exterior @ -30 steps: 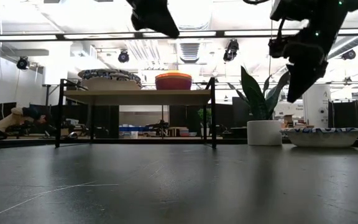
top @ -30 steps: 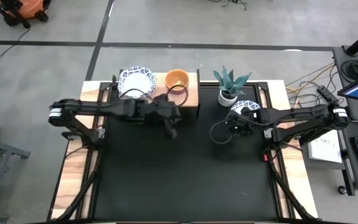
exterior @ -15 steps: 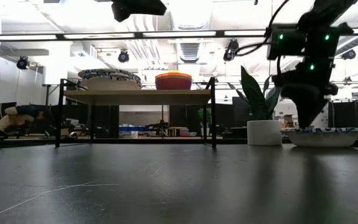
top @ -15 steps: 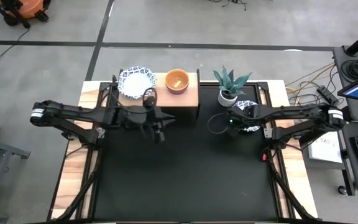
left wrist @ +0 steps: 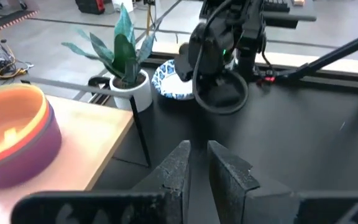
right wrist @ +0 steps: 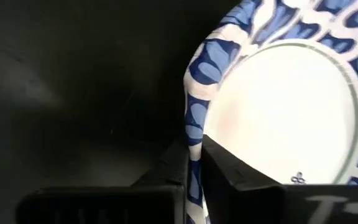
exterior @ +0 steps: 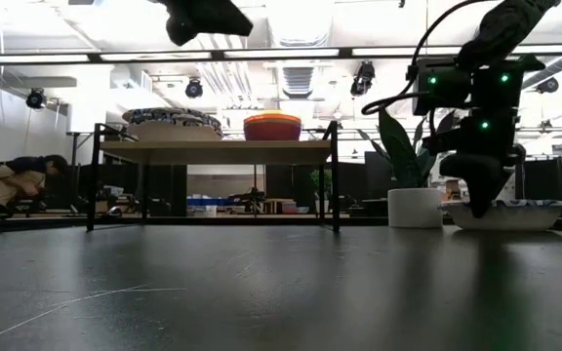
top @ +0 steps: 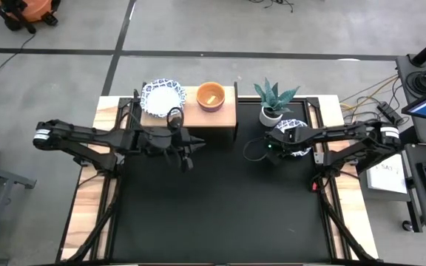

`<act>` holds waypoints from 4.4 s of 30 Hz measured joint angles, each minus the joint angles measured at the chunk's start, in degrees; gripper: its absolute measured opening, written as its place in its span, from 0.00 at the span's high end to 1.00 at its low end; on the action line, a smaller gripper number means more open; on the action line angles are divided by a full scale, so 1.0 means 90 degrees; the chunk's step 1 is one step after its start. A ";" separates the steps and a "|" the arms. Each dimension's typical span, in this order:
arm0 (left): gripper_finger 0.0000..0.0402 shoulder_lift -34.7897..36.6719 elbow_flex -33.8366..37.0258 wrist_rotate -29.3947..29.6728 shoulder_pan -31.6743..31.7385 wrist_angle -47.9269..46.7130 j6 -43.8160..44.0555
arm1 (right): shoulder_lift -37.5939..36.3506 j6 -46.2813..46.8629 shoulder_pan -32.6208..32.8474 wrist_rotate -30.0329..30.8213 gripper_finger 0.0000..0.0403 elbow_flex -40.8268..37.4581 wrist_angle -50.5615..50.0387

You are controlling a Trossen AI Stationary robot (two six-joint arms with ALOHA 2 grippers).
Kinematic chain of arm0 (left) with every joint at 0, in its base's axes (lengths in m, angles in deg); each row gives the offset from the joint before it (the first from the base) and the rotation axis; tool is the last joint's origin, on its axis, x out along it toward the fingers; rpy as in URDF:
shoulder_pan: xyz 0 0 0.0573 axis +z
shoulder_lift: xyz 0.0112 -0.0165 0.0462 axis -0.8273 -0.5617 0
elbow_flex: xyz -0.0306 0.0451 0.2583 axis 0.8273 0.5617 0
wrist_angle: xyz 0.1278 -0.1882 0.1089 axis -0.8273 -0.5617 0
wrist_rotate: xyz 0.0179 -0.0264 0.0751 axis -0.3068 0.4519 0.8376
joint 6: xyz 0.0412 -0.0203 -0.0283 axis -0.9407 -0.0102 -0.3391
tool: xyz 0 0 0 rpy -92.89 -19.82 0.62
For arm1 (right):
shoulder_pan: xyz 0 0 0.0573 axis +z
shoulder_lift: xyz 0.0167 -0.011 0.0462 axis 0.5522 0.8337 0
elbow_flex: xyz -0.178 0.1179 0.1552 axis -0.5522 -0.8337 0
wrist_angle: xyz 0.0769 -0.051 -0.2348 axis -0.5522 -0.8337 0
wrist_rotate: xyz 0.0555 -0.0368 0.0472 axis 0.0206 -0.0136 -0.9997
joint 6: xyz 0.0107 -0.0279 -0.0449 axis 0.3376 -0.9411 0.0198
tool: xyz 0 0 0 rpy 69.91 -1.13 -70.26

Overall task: Place and stack bowls onto a shelf
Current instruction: Stack the blue patterned bowl on top of the blue patterned bowl on the shelf, then return to Home Position

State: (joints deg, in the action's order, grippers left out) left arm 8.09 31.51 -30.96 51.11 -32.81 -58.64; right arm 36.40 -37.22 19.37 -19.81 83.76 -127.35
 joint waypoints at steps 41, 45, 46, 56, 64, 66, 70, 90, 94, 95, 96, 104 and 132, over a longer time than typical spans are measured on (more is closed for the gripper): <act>0.91 0.4413 0.4015 -0.0286 -0.0015 0.5145 -0.0860 | 0.1474 -0.6189 0.0729 -0.1204 0.98 0.5090 0.3847; 0.91 0.4696 0.4138 -0.0729 -0.0015 0.5156 -0.0846 | 0.2231 -0.6551 0.0375 -0.1212 0.98 0.5675 0.3986; 0.91 0.4755 0.4172 -0.0748 -0.0017 0.5146 -0.0843 | 0.2432 -0.6631 0.0298 -0.1222 0.98 0.5835 0.4014; 0.91 0.5400 0.4456 -0.0748 -0.0015 0.5024 -0.0840 | 0.4116 -0.7016 -0.0046 -0.1503 0.98 0.7499 0.3930; 0.91 0.5723 0.4465 -0.0748 -0.0015 0.4660 -0.0815 | 0.4947 -0.6995 -0.0097 -0.1547 0.94 0.8685 0.3478; 0.91 0.5741 0.4468 -0.0748 -0.0015 0.4637 -0.0792 | 0.5075 -0.6929 -0.0110 -0.1549 0.90 0.8883 0.3404; 0.91 0.5739 0.4468 -0.0748 -0.0015 0.4607 -0.0792 | 0.5275 -0.6876 -0.0121 -0.1547 0.79 0.9113 0.3343; 0.91 0.5765 0.4468 -0.0746 -0.0015 0.4507 -0.0872 | 0.5169 -0.6156 -0.0122 -0.1887 0.76 0.9045 0.3745; 0.91 0.5761 0.4468 -0.0746 -0.0015 0.4507 -0.0878 | 0.5501 -0.6066 -0.0193 -0.1884 0.83 0.9030 0.3855; 0.91 0.5761 0.4468 -0.0746 -0.0015 0.4504 -0.0882 | 0.5533 -0.6029 -0.0197 -0.1883 0.84 0.9018 0.3825; 0.91 0.5758 0.4468 -0.0746 -0.0015 0.4496 -0.0882 | 0.5541 -0.6025 -0.0195 -0.1884 0.86 0.9009 0.3786; 0.91 0.6085 0.4468 -0.0746 -0.0015 0.3732 -0.1067 | 0.4897 -0.5956 -0.0085 -0.2937 0.94 0.8819 0.3047; 0.91 0.7753 0.5058 -0.0454 -0.0012 0.0436 -0.1001 | -0.3763 -0.4868 0.0238 -0.3881 0.98 -0.1264 0.5365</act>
State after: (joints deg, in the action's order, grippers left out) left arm 77.87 77.03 -35.05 51.00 -28.88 -67.65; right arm 2.53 -81.03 21.51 -54.74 72.38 -79.07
